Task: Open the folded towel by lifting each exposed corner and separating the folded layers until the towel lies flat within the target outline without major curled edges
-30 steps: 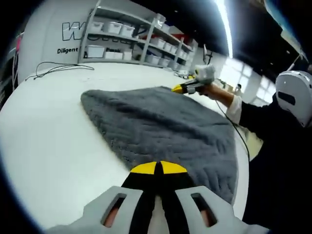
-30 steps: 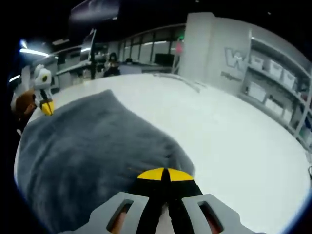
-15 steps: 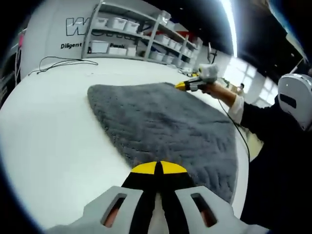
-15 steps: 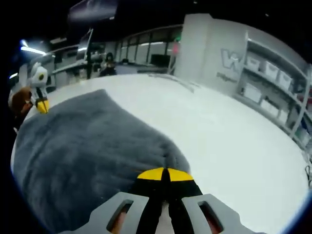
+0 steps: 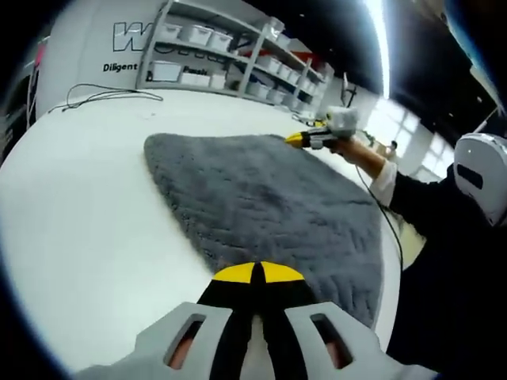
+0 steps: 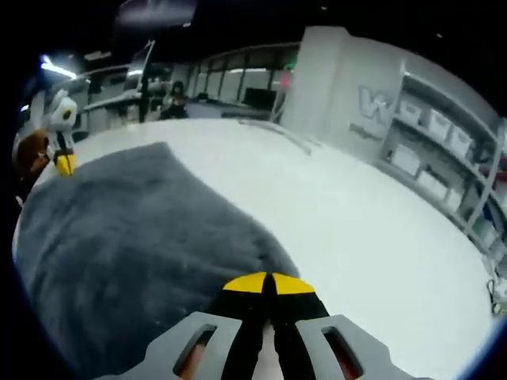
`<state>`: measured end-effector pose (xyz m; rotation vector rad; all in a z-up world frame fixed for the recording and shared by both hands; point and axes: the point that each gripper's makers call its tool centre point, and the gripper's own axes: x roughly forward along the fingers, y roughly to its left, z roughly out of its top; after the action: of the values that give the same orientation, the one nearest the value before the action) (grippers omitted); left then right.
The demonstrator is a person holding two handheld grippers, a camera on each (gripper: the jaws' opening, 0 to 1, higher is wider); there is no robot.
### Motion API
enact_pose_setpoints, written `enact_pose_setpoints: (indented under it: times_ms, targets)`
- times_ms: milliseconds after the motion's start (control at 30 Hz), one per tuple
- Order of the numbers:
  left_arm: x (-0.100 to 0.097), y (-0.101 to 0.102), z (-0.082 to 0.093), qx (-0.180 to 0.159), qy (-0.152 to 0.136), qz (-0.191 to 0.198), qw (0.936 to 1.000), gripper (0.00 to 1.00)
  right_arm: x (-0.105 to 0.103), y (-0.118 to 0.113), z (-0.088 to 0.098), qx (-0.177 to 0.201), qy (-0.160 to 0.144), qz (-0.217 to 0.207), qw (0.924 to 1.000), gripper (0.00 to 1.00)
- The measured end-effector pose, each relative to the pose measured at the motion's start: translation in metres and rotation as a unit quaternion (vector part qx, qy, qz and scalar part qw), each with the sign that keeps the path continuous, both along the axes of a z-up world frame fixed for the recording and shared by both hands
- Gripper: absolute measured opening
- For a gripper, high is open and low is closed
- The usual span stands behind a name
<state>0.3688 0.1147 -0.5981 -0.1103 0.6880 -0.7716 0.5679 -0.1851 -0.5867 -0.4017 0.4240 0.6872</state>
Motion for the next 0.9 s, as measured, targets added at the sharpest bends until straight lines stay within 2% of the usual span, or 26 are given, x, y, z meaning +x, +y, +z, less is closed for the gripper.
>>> enact_pose_setpoints:
  times_ms: [133,267,333,600,900]
  targets:
    - [0.006,-0.001,0.005,0.003,-0.01,0.002,0.9999,0.01,-0.006,-0.001,0.012,0.021,-0.002,-0.004,0.9998,0.0]
    - [0.014,-0.005,0.011,0.004,-0.023,0.0,0.9997,0.01,-0.018,0.003,0.016,0.031,0.004,0.001,0.9995,0.0]
    - [0.018,-0.007,0.014,0.003,-0.031,-0.002,0.9995,0.01,-0.019,0.002,0.016,0.038,0.01,0.002,0.9992,0.0]
    - [0.046,-0.007,0.02,0.025,-0.074,0.009,0.9969,0.01,-0.046,-0.001,0.007,0.076,0.043,-0.011,0.9961,0.0]
    - [0.074,-0.004,0.015,0.027,-0.079,0.05,0.9953,0.01,-0.066,0.0,0.003,0.098,0.053,-0.016,0.9936,0.0]
